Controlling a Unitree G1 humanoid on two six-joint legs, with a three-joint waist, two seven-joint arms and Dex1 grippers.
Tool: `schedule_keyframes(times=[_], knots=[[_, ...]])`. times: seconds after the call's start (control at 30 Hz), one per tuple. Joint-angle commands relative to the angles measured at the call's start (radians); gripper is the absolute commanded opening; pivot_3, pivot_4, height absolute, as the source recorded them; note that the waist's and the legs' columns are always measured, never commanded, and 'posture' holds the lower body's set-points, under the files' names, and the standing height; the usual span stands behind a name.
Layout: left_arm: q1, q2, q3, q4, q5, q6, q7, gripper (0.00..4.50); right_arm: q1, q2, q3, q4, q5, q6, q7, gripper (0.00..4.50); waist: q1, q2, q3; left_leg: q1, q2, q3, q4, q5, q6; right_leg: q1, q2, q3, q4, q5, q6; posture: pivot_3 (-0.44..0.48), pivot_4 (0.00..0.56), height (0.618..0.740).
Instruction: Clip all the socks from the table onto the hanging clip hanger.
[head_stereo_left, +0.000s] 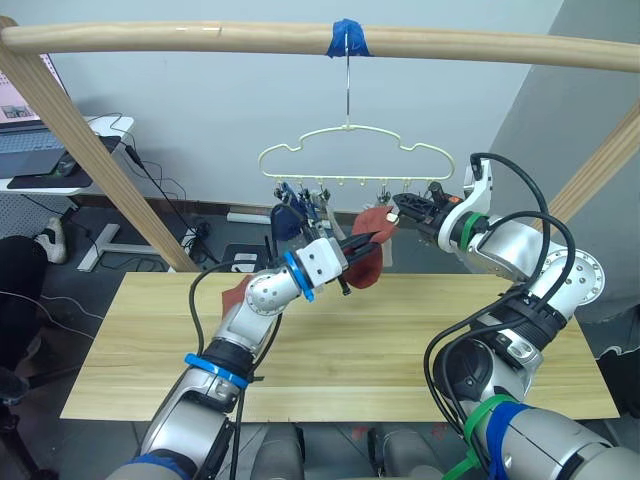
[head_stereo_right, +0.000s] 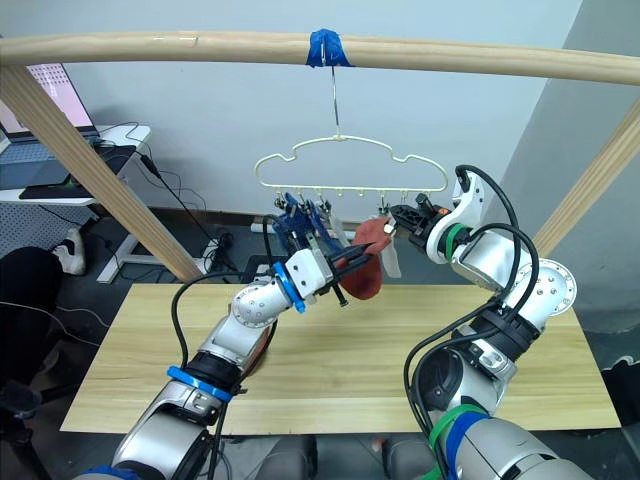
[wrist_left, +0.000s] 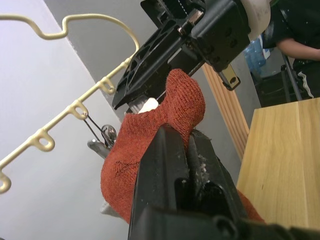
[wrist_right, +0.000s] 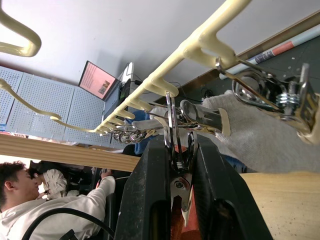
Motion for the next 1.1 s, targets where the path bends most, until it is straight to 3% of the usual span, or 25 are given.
schedule_keyframes(times=[0.03, 0.43, 0.53, 0.67, 0.8, 0.97, 1.1], knots=[[-0.024, -0.009, 0.003, -0.020, -0.005, -0.019, 0.015, 0.01, -0.012, 0.023, 0.025, -0.031, 0.031, 0.006, 0.012, 0.65, 0.000, 0.000, 0.000, 0.000, 0.000, 0.000, 0.000, 0.000, 0.000, 0.000, 0.000, 0.000, 0.000, 0.000, 0.000, -0.020, 0.142, 0.740], [-0.017, -0.036, -0.015, 0.003, -0.052, 0.033, -0.039, 0.00, 0.080, -0.081, 0.109, -0.134, 0.059, 0.008, 0.076, 4.45, 0.001, 0.000, 0.000, -0.001, 0.000, 0.000, 0.000, 0.000, 0.000, 0.000, 0.000, 0.000, -0.001, 0.000, 0.000, -0.048, 0.152, 0.740], [-0.013, -0.064, -0.030, 0.014, -0.114, 0.097, -0.119, 0.55, 0.134, -0.120, 0.130, -0.213, 0.104, 0.008, 0.091, 4.50, -0.003, 0.000, 0.000, -0.001, -0.001, 0.000, 0.000, 0.000, 0.000, 0.000, 0.000, 0.000, -0.001, 0.000, 0.000, -0.068, 0.158, 0.740], [-0.008, -0.083, -0.027, 0.005, -0.191, 0.187, -0.214, 1.66, 0.214, -0.188, 0.191, -0.328, 0.127, -0.005, 0.131, 4.50, -0.018, 0.000, 0.000, -0.001, 0.000, 0.000, 0.000, 0.000, 0.000, 0.000, 0.000, 0.000, 0.000, 0.000, 0.000, -0.080, 0.159, 0.740], [0.016, -0.044, -0.019, -0.018, -0.231, 0.254, -0.304, 2.89, 0.310, -0.254, 0.277, -0.419, 0.069, -0.127, 0.166, 4.50, -0.037, 0.000, 0.000, -0.001, 0.000, 0.000, 0.000, 0.000, 0.000, 0.000, 0.000, 0.000, 0.000, 0.000, 0.000, -0.091, 0.163, 0.740], [0.103, 0.071, 0.053, -0.173, -0.380, 0.464, -0.412, 4.36, 0.504, -0.399, 0.591, -0.515, -0.160, -0.412, 0.322, 4.50, -0.063, 0.001, 0.000, 0.000, 0.001, 0.000, 0.000, 0.000, 0.000, 0.000, 0.002, 0.001, 0.000, -0.003, 0.005, -0.074, 0.169, 0.740], [0.186, 0.163, 0.138, -0.385, -0.577, 0.789, -0.437, 4.46, 0.610, -0.439, 0.791, -0.513, -0.368, -0.680, 0.395, 4.50, -0.068, 0.001, 0.001, 0.000, 0.002, -0.001, 0.000, 0.000, 0.000, 0.000, 0.002, 0.001, 0.000, -0.003, 0.005, -0.052, 0.173, 0.740]])
